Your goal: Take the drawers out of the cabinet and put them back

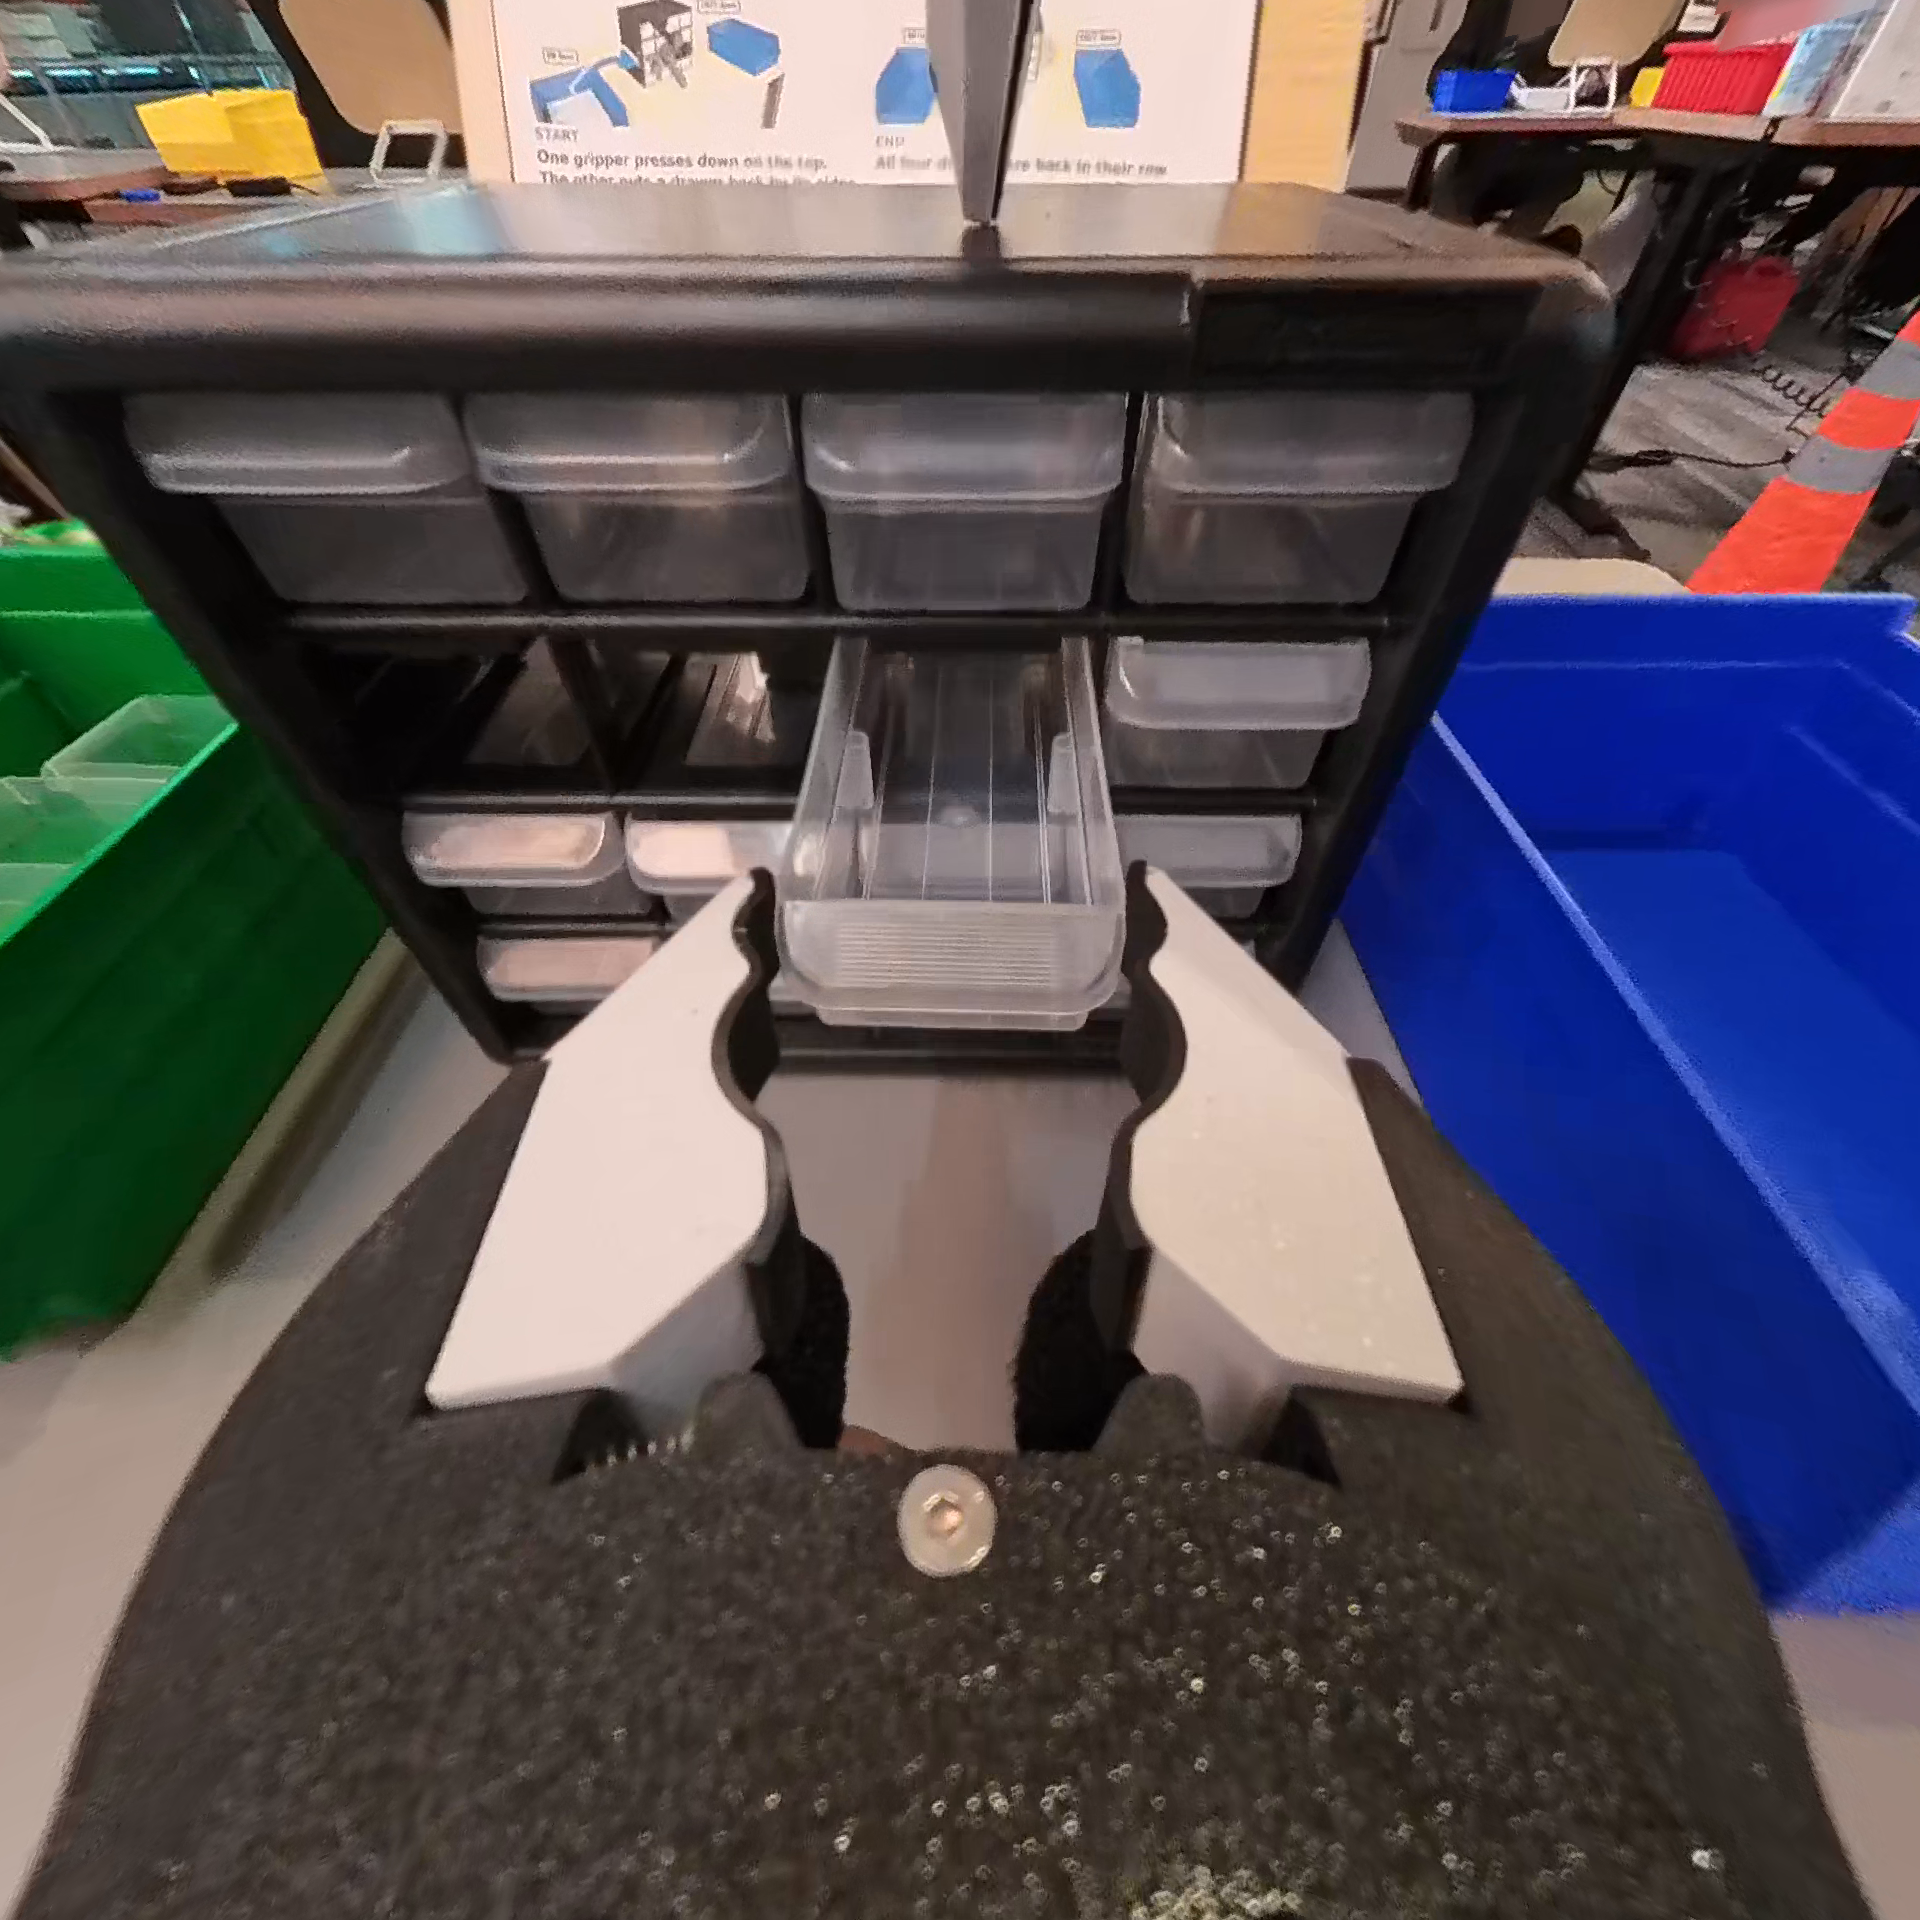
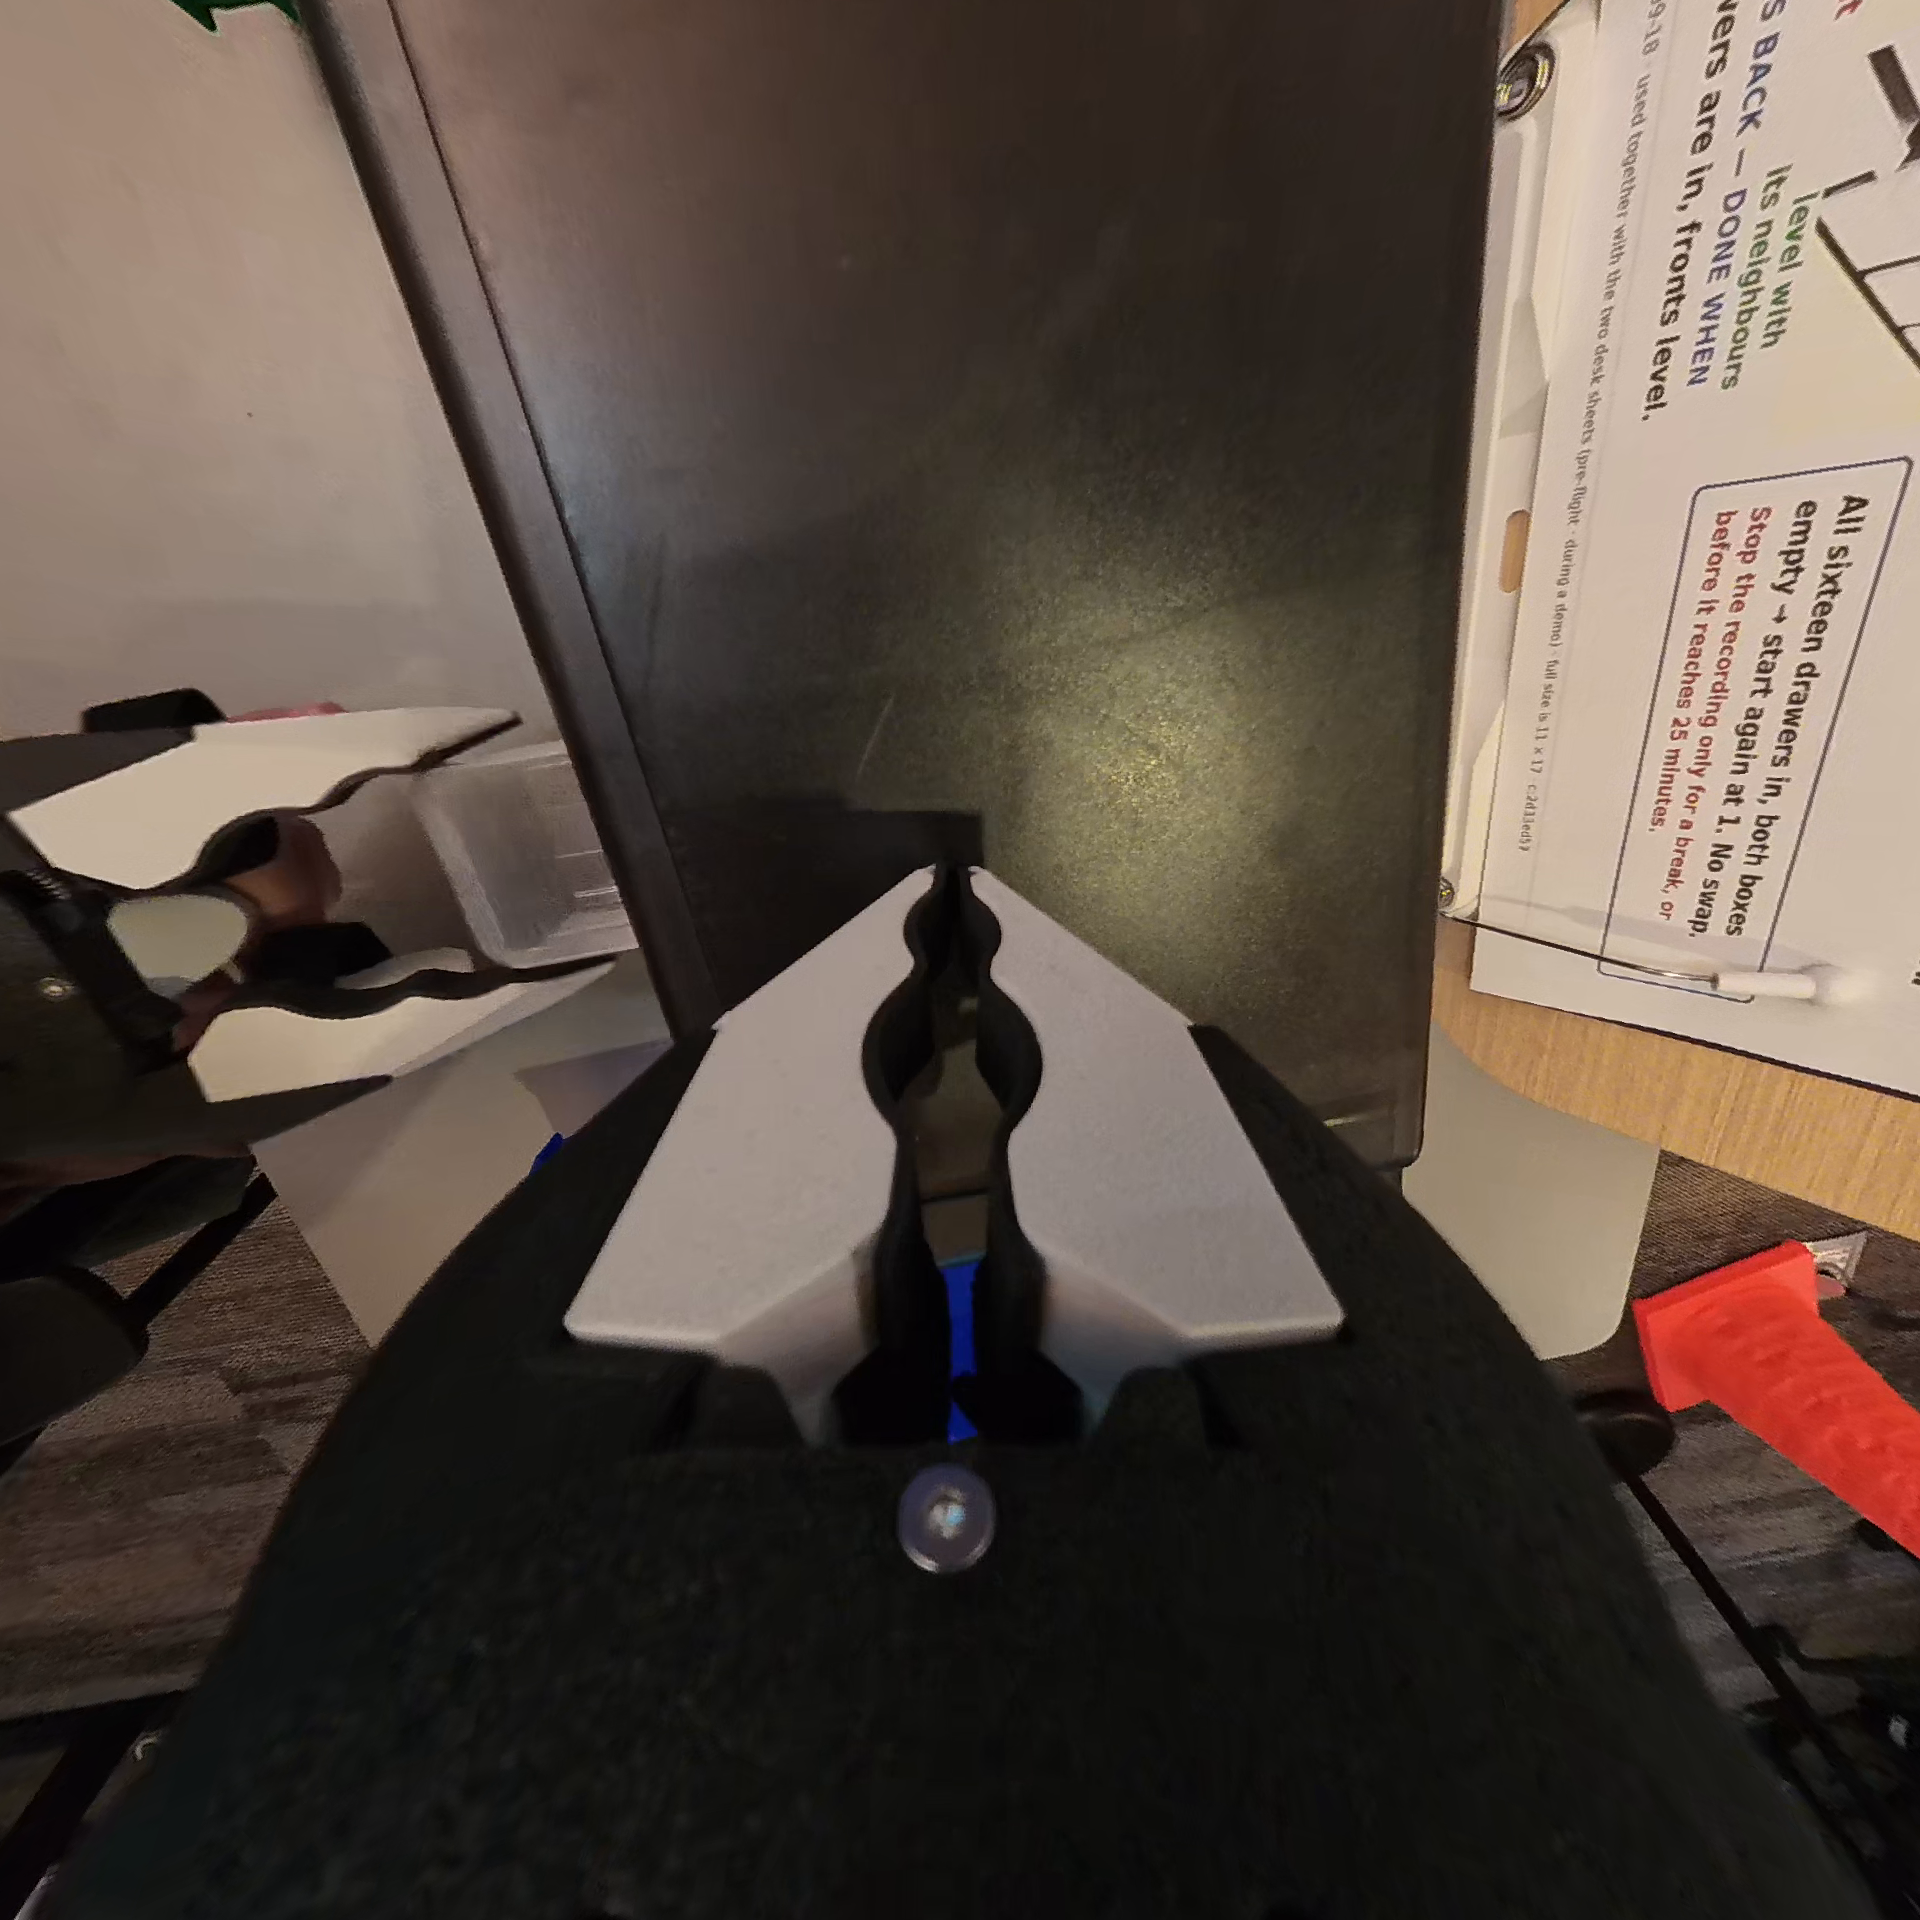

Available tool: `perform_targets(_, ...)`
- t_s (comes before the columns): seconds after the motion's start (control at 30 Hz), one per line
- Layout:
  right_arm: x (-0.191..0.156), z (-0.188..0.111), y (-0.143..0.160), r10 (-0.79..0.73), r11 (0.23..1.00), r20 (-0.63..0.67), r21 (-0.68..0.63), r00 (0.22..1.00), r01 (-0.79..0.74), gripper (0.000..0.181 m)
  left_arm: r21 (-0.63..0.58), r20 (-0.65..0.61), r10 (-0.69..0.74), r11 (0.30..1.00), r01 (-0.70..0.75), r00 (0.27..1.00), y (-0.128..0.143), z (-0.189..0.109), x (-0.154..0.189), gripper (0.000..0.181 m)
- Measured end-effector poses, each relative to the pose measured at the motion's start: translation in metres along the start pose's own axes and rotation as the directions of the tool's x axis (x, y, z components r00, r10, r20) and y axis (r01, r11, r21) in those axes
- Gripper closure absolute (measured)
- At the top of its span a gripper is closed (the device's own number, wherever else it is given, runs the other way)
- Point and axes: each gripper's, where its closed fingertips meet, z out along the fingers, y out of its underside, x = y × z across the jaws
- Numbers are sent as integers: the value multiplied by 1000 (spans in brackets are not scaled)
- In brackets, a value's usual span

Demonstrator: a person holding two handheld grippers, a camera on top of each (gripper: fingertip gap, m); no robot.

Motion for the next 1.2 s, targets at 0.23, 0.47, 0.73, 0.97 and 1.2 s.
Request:
perform_targets(0.23, 0, 0, 0, -2, 1000, 13, -20, 1000, 2, 181, 10, -12, 12, 1000, -12, 1000, -12, 37, 3, 116)
perform_targets(0.47, 0, 0, 0, 7, 1000, 24, -28, 1000, -6, 181, 37, -48, 33, 999, -32, 998, -16, 47, 1, 116)
perform_targets(0.73, 2, 0, 1, 33, 999, 31, -1, 999, -33, 181, 92, -53, 54, 995, -49, 997, -15, 41, 4, 116)
perform_targets(0.97, 2, 0, 0, 27, 1000, 23, -13, 999, -27, 181, 99, -113, -10, 995, 21, 994, 1, 13, 2, 120)
perform_targets(1.2, 2, 0, 1, 38, 999, 24, -9, 999, -38, 181, 108, -138, 6, 994, 9, 990, 3, 23, 5, 154)
